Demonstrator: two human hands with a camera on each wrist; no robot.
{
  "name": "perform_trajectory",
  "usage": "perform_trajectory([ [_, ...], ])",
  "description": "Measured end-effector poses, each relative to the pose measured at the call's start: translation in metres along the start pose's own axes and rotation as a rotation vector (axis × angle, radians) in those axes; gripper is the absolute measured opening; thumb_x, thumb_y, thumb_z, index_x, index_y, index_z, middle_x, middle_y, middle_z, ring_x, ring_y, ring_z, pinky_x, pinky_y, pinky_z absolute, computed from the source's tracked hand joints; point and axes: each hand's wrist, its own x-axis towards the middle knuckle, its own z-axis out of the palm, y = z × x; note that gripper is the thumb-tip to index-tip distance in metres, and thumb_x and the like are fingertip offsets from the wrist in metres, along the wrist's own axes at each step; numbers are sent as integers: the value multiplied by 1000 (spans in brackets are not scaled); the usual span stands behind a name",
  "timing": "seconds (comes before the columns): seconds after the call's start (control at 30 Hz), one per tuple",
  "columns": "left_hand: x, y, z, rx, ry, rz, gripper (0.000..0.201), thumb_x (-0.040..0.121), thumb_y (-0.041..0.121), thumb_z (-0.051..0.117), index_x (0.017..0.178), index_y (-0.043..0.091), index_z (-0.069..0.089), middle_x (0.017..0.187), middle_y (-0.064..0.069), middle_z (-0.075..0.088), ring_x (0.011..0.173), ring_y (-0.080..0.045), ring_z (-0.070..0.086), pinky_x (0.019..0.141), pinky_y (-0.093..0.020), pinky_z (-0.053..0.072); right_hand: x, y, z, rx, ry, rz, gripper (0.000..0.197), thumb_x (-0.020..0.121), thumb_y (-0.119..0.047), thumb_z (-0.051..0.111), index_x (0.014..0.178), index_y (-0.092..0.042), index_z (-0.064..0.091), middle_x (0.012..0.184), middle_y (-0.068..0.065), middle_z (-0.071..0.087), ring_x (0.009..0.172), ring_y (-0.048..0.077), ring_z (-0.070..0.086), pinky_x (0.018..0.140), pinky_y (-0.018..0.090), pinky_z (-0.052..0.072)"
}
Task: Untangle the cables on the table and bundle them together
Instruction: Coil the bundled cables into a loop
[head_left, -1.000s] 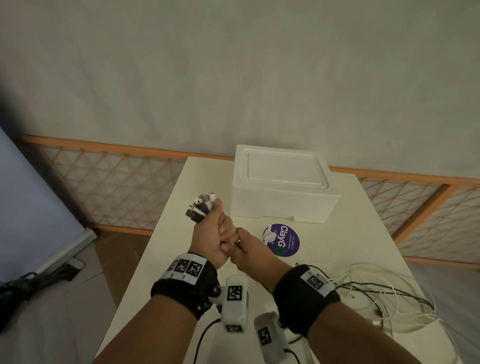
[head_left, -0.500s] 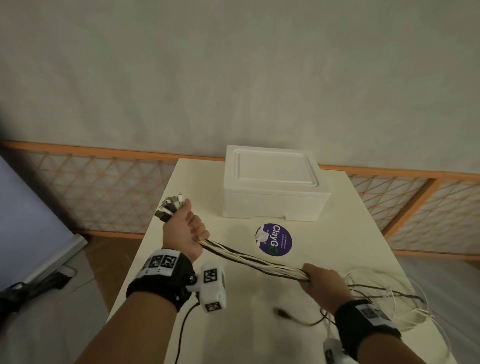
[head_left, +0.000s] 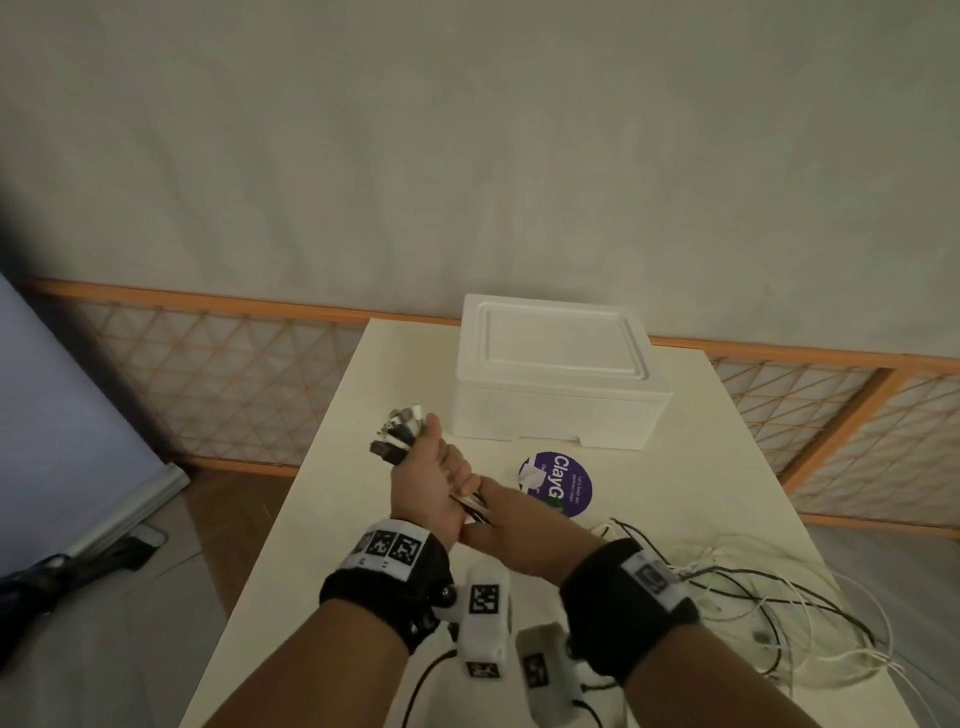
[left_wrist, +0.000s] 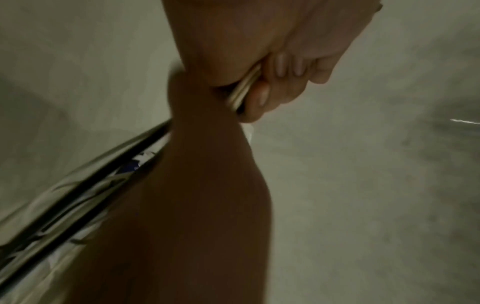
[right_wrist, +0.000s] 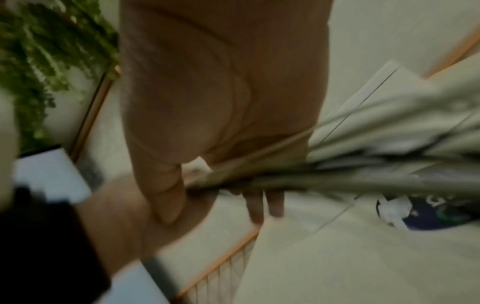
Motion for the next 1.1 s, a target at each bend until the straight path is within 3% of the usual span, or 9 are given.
perform_trajectory([
  [0.17, 5, 19, -15, -24, 75, -77, 41, 95, 29, 56, 60, 18, 38, 43, 5, 29, 33, -9, 26, 44, -22, 31, 1, 0, 16, -97, 81, -94, 31, 96, -42, 48, 94, -10, 50, 84, 8, 57, 74, 23, 52, 66, 35, 38],
  [0.3, 9, 26, -33, -57, 189, -178, 26, 91, 17, 62, 68, 12, 50, 53, 1, 48, 39, -8, 46, 61, -29, 49, 3, -9, 11, -289, 58, -168, 36, 98, -47, 40, 96, -12, 50, 85, 5, 55, 76, 21, 52, 66, 33, 37],
  [0.43, 11, 38, -49, 58, 180, -177, 7, 87, 7, 65, 85, 5, 59, 77, -10, 62, 66, -17, 63, 55, -30, 58, 6, -16, -2, -396, 1, -133, 37, 98, -44, 40, 101, -10, 54, 98, 8, 61, 90, 25, 57, 70, 31, 36],
  [0.53, 15, 59, -72, 286, 150, -83, 37, 74, 19, 77, 104, 3, 61, 106, -15, 63, 93, -26, 63, 75, -39, 57, 5, -18, -15, -449, -65, -83, 38, 98, -45, 40, 103, -11, 56, 101, 6, 61, 94, 24, 58, 79, 33, 43],
  [0.63, 0, 80, -79, 645, 214, 288, 78, 75, 36, 79, 140, 20, 39, 142, -1, 45, 129, -21, 45, 105, -40, 39, 3, -19, -27, -517, -133, -64, 38, 99, -44, 38, 103, -10, 55, 98, 3, 58, 96, 22, 57, 79, 30, 40],
  [0.73, -29, 86, -50, 914, -199, 610, 73, 70, 33, 82, 132, 31, 45, 132, 17, 54, 121, 0, 50, 102, -26, 37, 4, -25, -32, -613, -197, -65, 39, 100, -42, 38, 109, -9, 56, 109, 7, 60, 102, 23, 56, 81, 29, 39],
  [0.83, -29, 62, -30, 1501, -711, 353, 97, 63, 35, 87, 142, 37, 31, 133, 22, 52, 108, 11, 52, 93, -16, 41, 8, -38, -39, -659, -293, -88, 36, 100, -35, 40, 113, -6, 57, 112, 11, 61, 103, 27, 57, 83, 32, 42],
  [1.0, -8, 16, -27, 1700, -613, 403, 65, 71, 25, 72, 129, 21, 44, 100, -3, 69, 76, -15, 64, 66, -24, 50, 12, -49, -52, -568, -329, -131, 25, 94, -24, 49, 106, -8, 66, 103, 9, 66, 94, 24, 61, 88, 37, 48],
  [1.1, 3, 9, -24, 1542, -591, 427, 46, 70, 30, 71, 112, 17, 57, 95, -1, 71, 84, -17, 66, 75, -30, 52, 10, -40, -61, -489, -244, -74, 19, 85, -27, 54, 81, -12, 66, 79, 7, 68, 73, 21, 63, 68, 33, 51],
])
